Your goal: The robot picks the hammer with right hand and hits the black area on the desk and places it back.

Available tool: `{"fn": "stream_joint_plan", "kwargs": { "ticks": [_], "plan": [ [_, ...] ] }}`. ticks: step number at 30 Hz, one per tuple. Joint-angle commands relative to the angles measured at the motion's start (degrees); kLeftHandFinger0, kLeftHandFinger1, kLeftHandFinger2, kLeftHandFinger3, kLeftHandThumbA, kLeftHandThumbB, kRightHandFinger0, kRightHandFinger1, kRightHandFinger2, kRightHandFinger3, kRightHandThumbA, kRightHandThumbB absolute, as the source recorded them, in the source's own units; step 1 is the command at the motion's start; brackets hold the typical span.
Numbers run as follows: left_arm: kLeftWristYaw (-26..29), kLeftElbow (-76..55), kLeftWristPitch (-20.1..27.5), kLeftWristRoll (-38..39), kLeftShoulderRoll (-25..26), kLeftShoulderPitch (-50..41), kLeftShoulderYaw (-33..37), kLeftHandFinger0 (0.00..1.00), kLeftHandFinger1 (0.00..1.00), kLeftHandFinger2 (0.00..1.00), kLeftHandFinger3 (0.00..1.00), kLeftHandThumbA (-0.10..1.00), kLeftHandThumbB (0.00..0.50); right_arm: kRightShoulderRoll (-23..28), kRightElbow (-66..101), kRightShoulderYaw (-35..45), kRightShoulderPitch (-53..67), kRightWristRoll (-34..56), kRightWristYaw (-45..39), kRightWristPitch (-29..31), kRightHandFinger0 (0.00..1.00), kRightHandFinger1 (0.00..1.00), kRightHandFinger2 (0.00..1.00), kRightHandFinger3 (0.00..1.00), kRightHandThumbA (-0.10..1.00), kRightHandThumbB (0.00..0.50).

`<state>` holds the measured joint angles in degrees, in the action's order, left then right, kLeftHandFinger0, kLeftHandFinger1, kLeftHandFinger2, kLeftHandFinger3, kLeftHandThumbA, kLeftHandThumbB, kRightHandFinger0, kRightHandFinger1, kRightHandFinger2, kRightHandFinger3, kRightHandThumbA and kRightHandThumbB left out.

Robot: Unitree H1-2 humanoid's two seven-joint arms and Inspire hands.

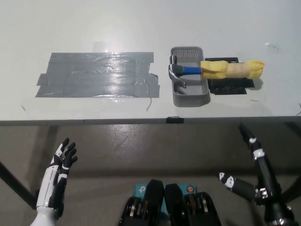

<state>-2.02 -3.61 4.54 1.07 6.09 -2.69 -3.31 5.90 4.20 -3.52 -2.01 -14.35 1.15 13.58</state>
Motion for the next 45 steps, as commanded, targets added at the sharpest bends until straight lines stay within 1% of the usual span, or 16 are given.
{"fn": "stream_joint_plan", "kwargs": {
  "ticks": [1, 4, 6, 7, 8, 11, 13, 15, 16, 19, 23, 28, 33, 35, 37, 45],
  "plan": [
    [-0.92, -1.88, 1.92, 0.94, -0.09, -0.11, 0.53, 1.00, 1.00, 1.00, 1.00, 0.85, 0.000, 3.81, 9.43, 1.58, -7.62, -19.66, 2.02, -7.76, 1.00, 1.00, 1.00, 1.00, 0.93, 0.355],
    [-0.82, -1.79, 1.94, 0.46, -0.07, -0.17, 0.66, 1.00, 1.00, 1.00, 1.00, 0.86, 0.002, 6.03, 8.02, 0.91, -12.98, -25.61, 1.93, -10.90, 1.00, 1.00, 1.00, 1.00, 0.90, 0.369],
    [-0.85, -1.91, 1.80, 0.87, -0.19, -0.16, 0.55, 1.00, 1.00, 1.00, 1.00, 0.86, 0.002, 7.49, 4.90, -0.31, -16.33, -30.54, 3.21, -12.39, 1.00, 1.00, 1.00, 1.00, 0.94, 0.369],
    [-0.96, -1.95, 1.68, 0.98, -0.13, -0.13, 0.56, 1.00, 1.00, 1.00, 1.00, 0.86, 0.004, 7.87, 2.95, -0.84, -17.88, -32.01, 4.36, -12.84, 1.00, 1.00, 1.00, 1.00, 0.93, 0.373],
    [-0.91, -1.94, 1.77, 0.86, -0.12, -0.14, 0.56, 1.00, 1.00, 1.00, 1.00, 0.85, 0.005, 8.04, 2.07, -1.12, -18.54, -32.66, 4.86, -13.05, 1.00, 1.00, 1.00, 1.00, 0.88, 0.368],
    [-0.97, -2.02, 1.84, 0.66, 0.09, 0.09, 0.59, 1.00, 1.00, 1.00, 1.00, 0.85, 0.000, 9.41, -2.74, -3.33, -22.75, -36.50, 5.47, -15.38, 1.00, 1.00, 1.00, 1.00, 0.90, 0.358],
    [-0.92, -2.16, 1.47, 0.70, 0.04, -0.04, 0.55, 1.00, 1.00, 1.00, 1.00, 0.86, 0.012, 9.85, -5.48, -4.11, -24.60, -36.56, 6.10, -15.39, 1.00, 1.00, 1.00, 1.00, 0.91, 0.365],
    [-0.87, -2.24, 1.51, 0.77, -0.08, -0.09, 0.54, 1.00, 1.00, 1.00, 1.00, 0.87, 0.001, 10.32, -7.74, -4.93, -26.33, -36.84, 5.93, -16.00, 1.00, 1.00, 1.00, 1.00, 0.94, 0.375],
    [-0.76, -2.04, 1.92, 0.68, -0.16, -0.09, 0.52, 1.00, 1.00, 1.00, 1.00, 0.87, 0.000, 10.69, -9.89, -5.62, -27.54, -37.18, 6.32, -16.05, 1.00, 1.00, 1.00, 1.00, 0.97, 0.372],
    [-0.56, -2.17, 2.02, 0.09, -0.12, -0.18, 0.60, 1.00, 1.00, 1.00, 1.00, 0.87, 0.000, 11.23, -13.60, -7.03, -30.00, -38.02, 6.44, -17.26, 1.00, 1.00, 1.00, 1.00, 1.00, 0.381],
    [-0.68, -1.91, 2.52, 0.13, -0.02, -0.02, 0.66, 1.00, 1.00, 1.00, 1.00, 0.87, 0.000, 11.34, -17.27, -8.21, -32.44, -37.87, 7.16, -18.35, 1.00, 1.00, 1.00, 1.00, 1.00, 0.369],
    [-0.40, -2.20, 2.31, -0.54, -0.06, 0.02, 1.01, 1.00, 1.00, 1.00, 1.00, 0.87, 0.000, 11.43, -21.50, -9.23, -34.86, -37.03, 8.04, -19.08, 1.00, 1.00, 1.00, 1.00, 1.00, 0.374],
    [-0.43, -1.75, 2.90, -0.55, 0.09, 0.09, 1.08, 1.00, 1.00, 1.00, 1.00, 0.89, 0.005, 10.87, -23.69, -9.94, -36.44, -36.49, 7.63, -20.43, 1.00, 1.00, 1.00, 1.00, 1.00, 0.355],
    [-0.58, -1.69, 3.05, -0.65, 0.24, 0.06, 1.26, 1.00, 1.00, 1.00, 1.00, 0.90, 0.000, 10.75, -24.31, -10.14, -37.02, -36.24, 7.75, -20.47, 1.00, 1.00, 1.00, 1.00, 1.00, 0.367],
    [-0.25, -1.81, 2.74, -0.94, 0.15, 0.14, 1.22, 1.00, 1.00, 1.00, 1.00, 0.90, 0.010, 10.59, -24.99, -10.44, -37.70, -36.35, 7.70, -20.90, 1.00, 1.00, 1.00, 1.00, 1.00, 0.366],
    [-0.43, -1.88, 3.04, -0.67, 0.26, 0.18, 1.26, 1.00, 1.00, 1.00, 1.00, 0.89, 0.000, 9.62, -28.59, -11.08, -39.72, -35.82, 9.49, -20.67, 1.00, 1.00, 1.00, 1.00, 1.00, 0.364]
  ]
}}
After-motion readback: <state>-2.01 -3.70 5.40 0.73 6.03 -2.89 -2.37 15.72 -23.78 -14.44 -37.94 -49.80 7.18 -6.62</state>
